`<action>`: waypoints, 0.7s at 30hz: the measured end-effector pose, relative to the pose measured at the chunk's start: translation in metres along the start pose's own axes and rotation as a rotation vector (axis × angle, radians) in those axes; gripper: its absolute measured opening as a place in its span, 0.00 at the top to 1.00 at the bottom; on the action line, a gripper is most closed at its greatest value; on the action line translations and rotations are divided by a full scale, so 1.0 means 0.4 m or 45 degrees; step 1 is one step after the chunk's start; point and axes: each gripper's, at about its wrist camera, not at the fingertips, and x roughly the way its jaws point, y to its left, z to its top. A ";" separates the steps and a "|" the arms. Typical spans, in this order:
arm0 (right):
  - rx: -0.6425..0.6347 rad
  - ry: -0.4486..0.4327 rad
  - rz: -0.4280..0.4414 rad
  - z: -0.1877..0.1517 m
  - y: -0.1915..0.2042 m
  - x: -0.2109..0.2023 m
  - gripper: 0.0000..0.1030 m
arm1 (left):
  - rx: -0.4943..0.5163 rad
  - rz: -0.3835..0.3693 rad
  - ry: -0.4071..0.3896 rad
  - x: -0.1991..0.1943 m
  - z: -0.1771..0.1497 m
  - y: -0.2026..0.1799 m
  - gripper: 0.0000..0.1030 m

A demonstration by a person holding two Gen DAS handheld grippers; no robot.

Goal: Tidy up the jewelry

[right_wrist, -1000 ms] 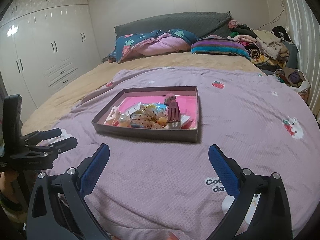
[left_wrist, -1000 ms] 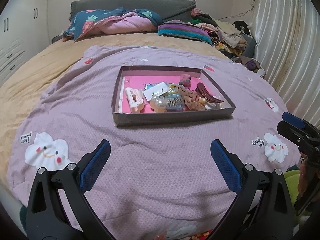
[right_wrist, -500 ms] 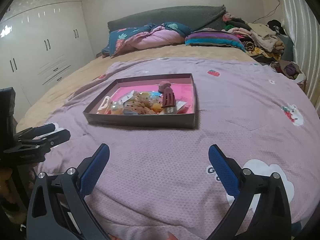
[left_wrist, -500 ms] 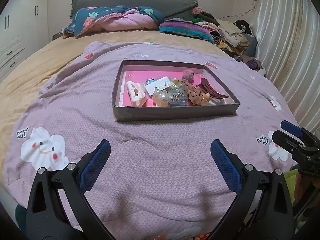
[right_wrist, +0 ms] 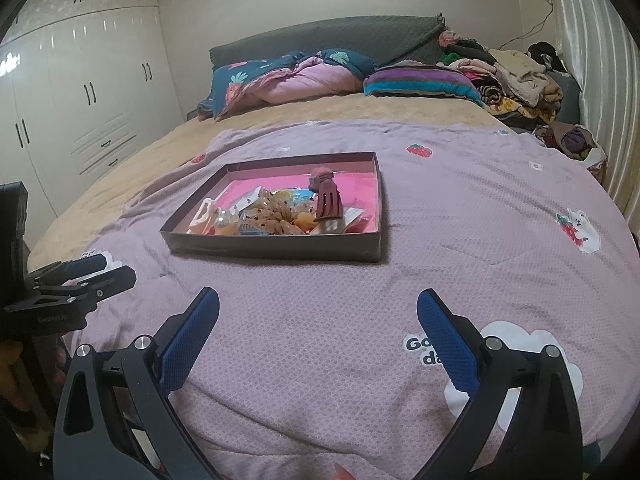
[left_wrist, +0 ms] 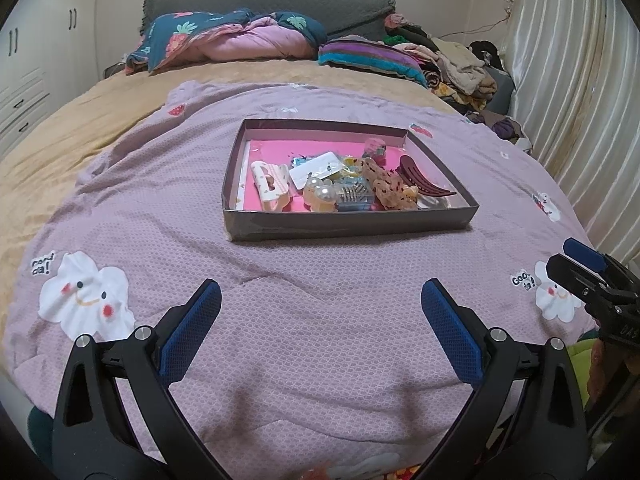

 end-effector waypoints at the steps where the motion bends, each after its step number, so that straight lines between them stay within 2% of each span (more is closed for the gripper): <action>1: 0.000 0.001 0.000 0.001 0.000 0.001 0.04 | -0.001 0.002 -0.001 -0.001 0.000 0.001 0.09; 21: -0.009 -0.004 0.004 0.002 0.006 0.002 0.04 | -0.006 0.000 -0.003 -0.009 0.002 0.004 0.09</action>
